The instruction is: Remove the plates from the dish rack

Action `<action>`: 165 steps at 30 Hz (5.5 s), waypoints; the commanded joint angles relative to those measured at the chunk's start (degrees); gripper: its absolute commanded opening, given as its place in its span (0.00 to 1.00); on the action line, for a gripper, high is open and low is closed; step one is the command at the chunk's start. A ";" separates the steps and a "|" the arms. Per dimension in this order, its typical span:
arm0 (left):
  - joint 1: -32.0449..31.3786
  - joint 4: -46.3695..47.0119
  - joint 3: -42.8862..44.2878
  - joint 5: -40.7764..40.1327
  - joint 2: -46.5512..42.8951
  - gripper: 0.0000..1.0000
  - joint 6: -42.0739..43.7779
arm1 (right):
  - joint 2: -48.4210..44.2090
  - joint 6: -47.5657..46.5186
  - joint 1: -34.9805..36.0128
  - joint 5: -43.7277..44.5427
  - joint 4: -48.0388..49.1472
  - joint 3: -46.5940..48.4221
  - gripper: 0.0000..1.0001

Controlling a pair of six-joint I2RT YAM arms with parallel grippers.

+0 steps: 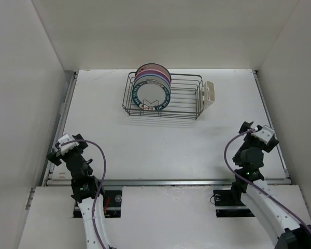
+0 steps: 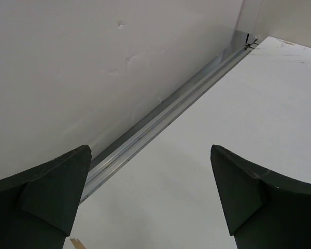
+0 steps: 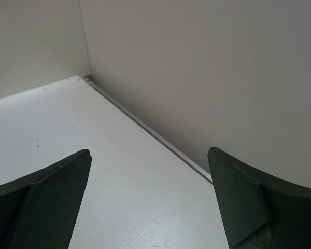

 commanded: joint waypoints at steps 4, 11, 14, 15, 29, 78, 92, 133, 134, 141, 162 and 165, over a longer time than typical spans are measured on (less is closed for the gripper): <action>0.02 2.47 -0.16 1.61 0.56 0.99 1.12 | -7.61 -0.02 -0.31 0.47 -1.13 10.56 1.00; 0.02 -10.97 22.47 35.97 19.42 0.99 16.96 | 5.10 18.09 -0.31 -24.01 -23.80 38.93 1.00; -2.51 -11.59 37.56 29.41 35.47 0.99 13.69 | 20.26 14.22 -0.31 -48.09 -33.74 53.62 1.00; -5.66 -12.90 41.54 28.08 39.29 0.99 15.08 | 24.08 14.22 -0.31 -52.15 -35.68 56.96 1.00; -18.42 -54.32 98.19 35.55 89.15 0.98 12.73 | 56.80 13.09 6.81 -78.12 -50.19 76.94 1.00; -25.82 -50.71 108.83 34.40 122.12 0.00 -6.34 | 87.84 2.00 14.55 -72.32 -48.71 100.94 0.00; -25.29 -49.04 107.15 39.05 120.98 0.00 -14.79 | 73.61 2.53 14.55 -69.15 -39.21 96.02 0.00; -26.35 -44.38 104.16 32.81 110.53 0.38 -3.47 | 84.85 10.44 26.41 -77.33 -70.06 82.48 0.71; -26.96 -43.77 104.68 32.81 110.52 0.39 -2.49 | 84.85 10.44 26.41 -77.33 -70.06 82.48 0.97; -29.06 -43.24 110.23 35.70 111.74 0.38 11.61 | 78.00 12.45 26.41 -76.80 -72.08 88.45 1.00; -33.20 -37.25 115.76 37.64 121.24 0.27 18.96 | 62.60 40.76 1.81 -39.97 -72.53 82.57 1.00; -33.20 -38.66 115.76 38.18 121.24 0.22 18.35 | 65.77 39.80 0.57 -42.08 -72.52 82.04 1.00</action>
